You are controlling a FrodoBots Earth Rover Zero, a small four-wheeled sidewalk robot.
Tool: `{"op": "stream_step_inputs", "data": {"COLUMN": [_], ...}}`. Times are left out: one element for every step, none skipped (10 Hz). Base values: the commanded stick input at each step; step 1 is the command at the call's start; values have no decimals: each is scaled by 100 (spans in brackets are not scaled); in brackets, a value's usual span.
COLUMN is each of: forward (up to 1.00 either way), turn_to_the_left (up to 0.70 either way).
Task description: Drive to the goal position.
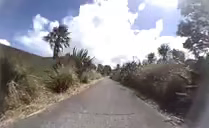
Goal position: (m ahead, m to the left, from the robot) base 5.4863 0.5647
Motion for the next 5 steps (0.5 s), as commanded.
{"op": "stream_step_inputs", "data": {"forward": [70, 70, 70, 70, 70], "turn_to_the_left": [0, 0, 0, 0, 0]}}
